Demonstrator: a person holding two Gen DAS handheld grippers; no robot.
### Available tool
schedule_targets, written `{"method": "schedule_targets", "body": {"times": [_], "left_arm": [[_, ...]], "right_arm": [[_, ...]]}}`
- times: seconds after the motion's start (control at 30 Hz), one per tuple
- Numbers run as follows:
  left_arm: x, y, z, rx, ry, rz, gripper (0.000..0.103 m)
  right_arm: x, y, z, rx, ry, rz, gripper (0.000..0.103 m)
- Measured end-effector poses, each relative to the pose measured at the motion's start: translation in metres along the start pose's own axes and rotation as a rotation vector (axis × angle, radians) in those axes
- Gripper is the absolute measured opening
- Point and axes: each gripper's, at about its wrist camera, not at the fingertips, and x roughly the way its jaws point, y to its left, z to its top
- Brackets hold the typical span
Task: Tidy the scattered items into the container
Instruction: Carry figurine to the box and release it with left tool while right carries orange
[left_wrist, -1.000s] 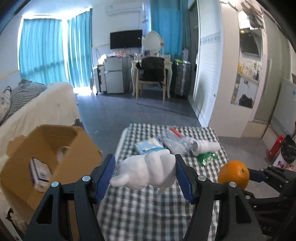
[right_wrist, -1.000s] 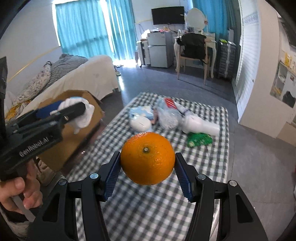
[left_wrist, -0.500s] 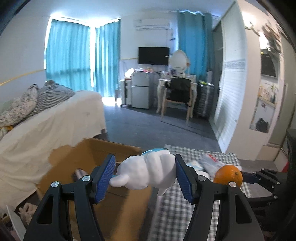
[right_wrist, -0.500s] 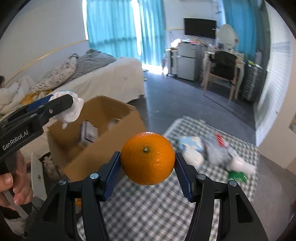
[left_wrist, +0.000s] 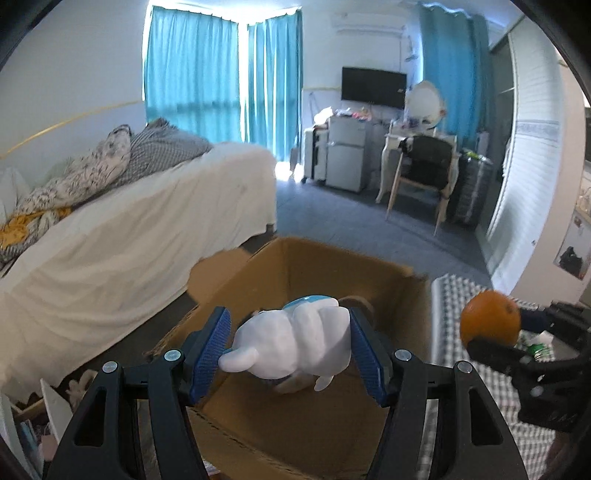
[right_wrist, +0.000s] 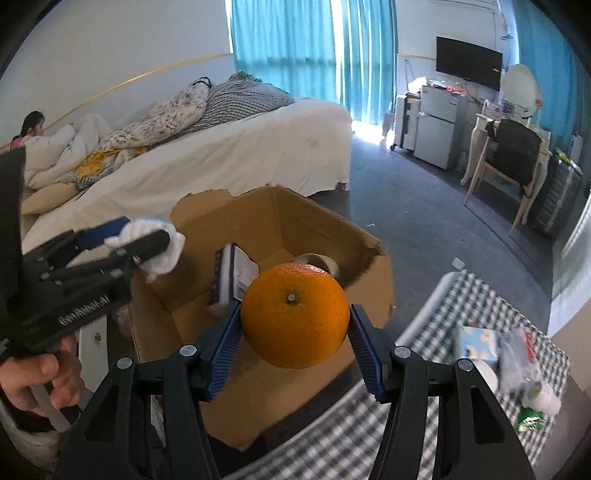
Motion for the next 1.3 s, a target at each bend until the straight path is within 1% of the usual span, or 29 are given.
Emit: {"method": "schedule_targets", "body": {"times": [0.2,0.4,0.5,0.53,0.6,0.63,0.8,0.97,1.07,1.13,1.3], "left_arm": [[0.016,0.002,-0.008,0.011,0.033,0.003,0.066],[0.025,0.003,-0.01,0.015,0.059,0.008,0.066],[0.031,0.007,-0.011,0.007,0.086,0.008,0.069],[0.032,0.008,-0.011,0.004,0.088,0.007,0.072],[0.029,0.01,-0.011,-0.003,0.079,0.007,0.082],[0.028,0.012,-0.01,-0.007,0.073,0.006,0.083],[0.022,0.02,-0.006,-0.021,0.056,0.017,0.086],[0.013,0.032,-0.002,-0.062,0.045,0.019,0.087],[0.006,0.04,0.001,-0.082,0.032,0.025,0.089],[0.001,0.042,0.001,-0.094,0.025,0.024,0.092],[-0.004,0.047,0.001,-0.101,0.016,0.028,0.092]], "right_arm": [[0.015,-0.001,0.005,0.002,0.015,0.01,0.057],[0.027,0.003,0.019,-0.005,0.016,0.016,0.057],[0.035,0.006,0.027,-0.02,0.018,0.019,0.057],[0.037,0.007,0.029,-0.023,0.018,0.02,0.057],[0.04,0.009,0.032,-0.029,0.019,0.026,0.057],[0.043,0.011,0.033,-0.031,0.02,0.027,0.057],[0.054,0.016,0.036,-0.039,0.03,0.043,0.057],[0.068,0.023,0.035,-0.048,0.052,0.065,0.057],[0.079,0.031,0.031,-0.061,0.083,0.079,0.058],[0.087,0.037,0.028,-0.073,0.105,0.086,0.058],[0.102,0.044,0.02,-0.071,0.142,0.09,0.058]]}}
